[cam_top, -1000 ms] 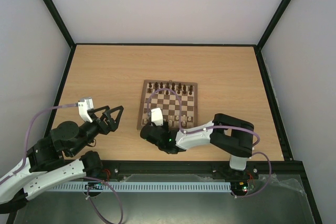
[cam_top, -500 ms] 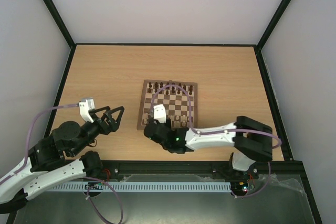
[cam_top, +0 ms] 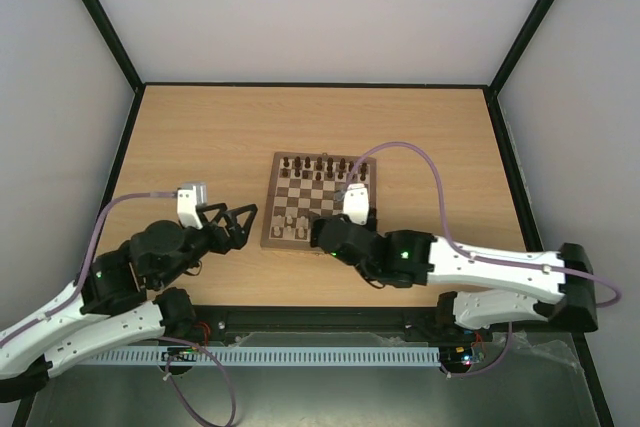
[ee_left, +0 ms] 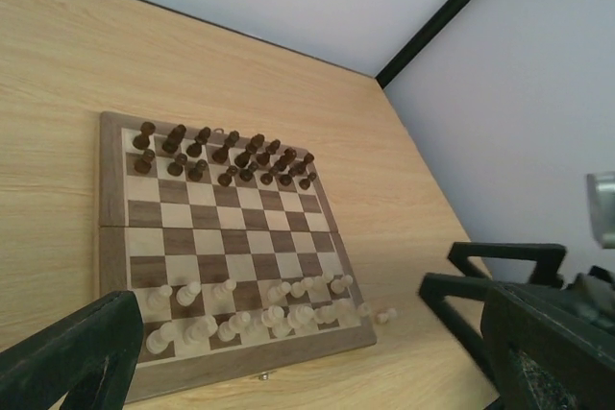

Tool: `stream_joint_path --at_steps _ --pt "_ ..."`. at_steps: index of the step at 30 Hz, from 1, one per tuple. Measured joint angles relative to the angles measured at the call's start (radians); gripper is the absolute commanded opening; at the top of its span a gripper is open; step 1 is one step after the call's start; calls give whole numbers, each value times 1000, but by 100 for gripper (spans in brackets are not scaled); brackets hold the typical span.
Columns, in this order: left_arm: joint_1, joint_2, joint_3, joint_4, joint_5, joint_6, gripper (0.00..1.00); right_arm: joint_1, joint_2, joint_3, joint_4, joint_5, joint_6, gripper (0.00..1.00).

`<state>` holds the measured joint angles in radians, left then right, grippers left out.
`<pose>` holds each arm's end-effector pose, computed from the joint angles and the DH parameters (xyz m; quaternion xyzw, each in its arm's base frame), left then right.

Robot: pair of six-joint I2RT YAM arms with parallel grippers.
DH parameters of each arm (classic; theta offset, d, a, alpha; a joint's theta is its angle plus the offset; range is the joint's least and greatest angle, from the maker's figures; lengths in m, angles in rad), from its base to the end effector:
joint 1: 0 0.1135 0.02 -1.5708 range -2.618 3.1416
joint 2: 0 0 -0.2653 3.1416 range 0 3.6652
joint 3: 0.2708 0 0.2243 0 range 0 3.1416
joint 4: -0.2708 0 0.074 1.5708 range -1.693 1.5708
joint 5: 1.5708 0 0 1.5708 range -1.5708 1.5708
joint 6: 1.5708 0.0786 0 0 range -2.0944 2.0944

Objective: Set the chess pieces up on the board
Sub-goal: Pick up the chess piece at the center of the board.

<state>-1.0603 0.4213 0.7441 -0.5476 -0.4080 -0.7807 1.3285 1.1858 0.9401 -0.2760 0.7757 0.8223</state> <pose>0.0791 -0.0775 0.3149 -0.0183 0.7759 -0.3899 0.4956 0.1152 0.2367 0.3002 -0.0173 0.8232 0.2523 0.5084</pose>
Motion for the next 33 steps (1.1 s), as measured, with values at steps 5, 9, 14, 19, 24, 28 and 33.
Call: stream_joint_path --at_steps 5,9,14,19,24,28,33 --pt "0 65 -13 38 29 13 99 -13 -150 -15 -211 -8 122 98" --pt "0 92 -16 59 42 19 99 -53 -291 -91 -305 -11 222 99" --pt "0 114 -16 82 53 31 99 -272 -381 -212 -303 -119 234 99" --pt "0 132 -18 102 66 37 99 -517 -268 -294 -227 -310 196 86" --pt "0 119 -26 106 68 37 99 -645 -241 -372 -143 -457 200 63" --pt "0 95 -28 108 68 37 99 -697 -286 -417 -118 -515 225 55" --pt "0 92 -29 108 68 39 99 -703 -354 -491 -106 -562 264 52"
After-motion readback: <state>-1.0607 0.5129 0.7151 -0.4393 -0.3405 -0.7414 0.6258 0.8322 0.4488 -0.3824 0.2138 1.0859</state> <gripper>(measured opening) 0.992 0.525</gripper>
